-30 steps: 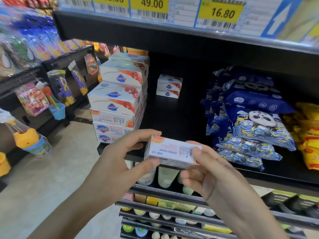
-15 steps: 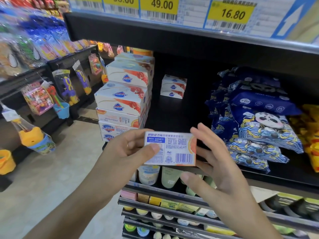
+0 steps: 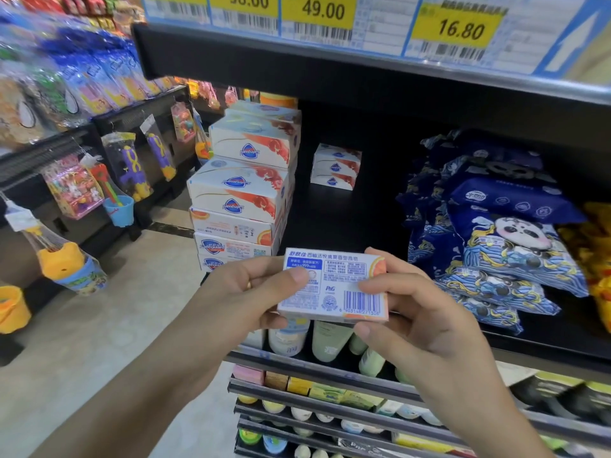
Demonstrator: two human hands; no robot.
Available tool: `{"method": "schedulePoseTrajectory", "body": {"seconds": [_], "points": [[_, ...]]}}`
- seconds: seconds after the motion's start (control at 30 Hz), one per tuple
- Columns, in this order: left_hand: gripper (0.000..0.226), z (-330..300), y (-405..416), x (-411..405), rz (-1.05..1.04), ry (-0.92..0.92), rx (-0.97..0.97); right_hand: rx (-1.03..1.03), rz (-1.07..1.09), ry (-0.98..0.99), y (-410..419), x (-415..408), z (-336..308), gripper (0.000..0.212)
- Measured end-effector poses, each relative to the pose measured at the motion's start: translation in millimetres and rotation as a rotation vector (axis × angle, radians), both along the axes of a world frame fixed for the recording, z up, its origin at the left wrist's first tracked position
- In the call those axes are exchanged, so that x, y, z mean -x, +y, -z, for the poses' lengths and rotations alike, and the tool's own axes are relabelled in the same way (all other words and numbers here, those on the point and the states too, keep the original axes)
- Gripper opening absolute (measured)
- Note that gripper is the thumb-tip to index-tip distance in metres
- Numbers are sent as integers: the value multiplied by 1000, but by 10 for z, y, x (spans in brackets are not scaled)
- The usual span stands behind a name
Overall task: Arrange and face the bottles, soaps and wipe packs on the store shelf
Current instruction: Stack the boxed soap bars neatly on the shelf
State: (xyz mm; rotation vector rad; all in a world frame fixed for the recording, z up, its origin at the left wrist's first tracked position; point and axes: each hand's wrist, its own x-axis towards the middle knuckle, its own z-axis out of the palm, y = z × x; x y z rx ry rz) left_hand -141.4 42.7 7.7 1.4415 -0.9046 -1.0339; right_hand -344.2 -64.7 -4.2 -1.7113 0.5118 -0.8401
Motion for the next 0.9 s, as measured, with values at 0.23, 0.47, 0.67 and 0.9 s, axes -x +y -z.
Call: {"method": "schedulePoseTrajectory", "body": {"seconds": [0.23,0.47,0.67,0.9], "points": [[24,192,-63,-190,-80,-63,20,-276,74,-25,29,-18,-114,38],[75,116,130,-4,-58,-573,231,-731,-39,-94,10,-81,-132,42],[56,122,110,-57,-59,-533,216,-775,-67,-40,54,-131,-143,36],[45,153,102,-91,-52,-443,207,-646,-53,88,16,-177,-171,39]]}}
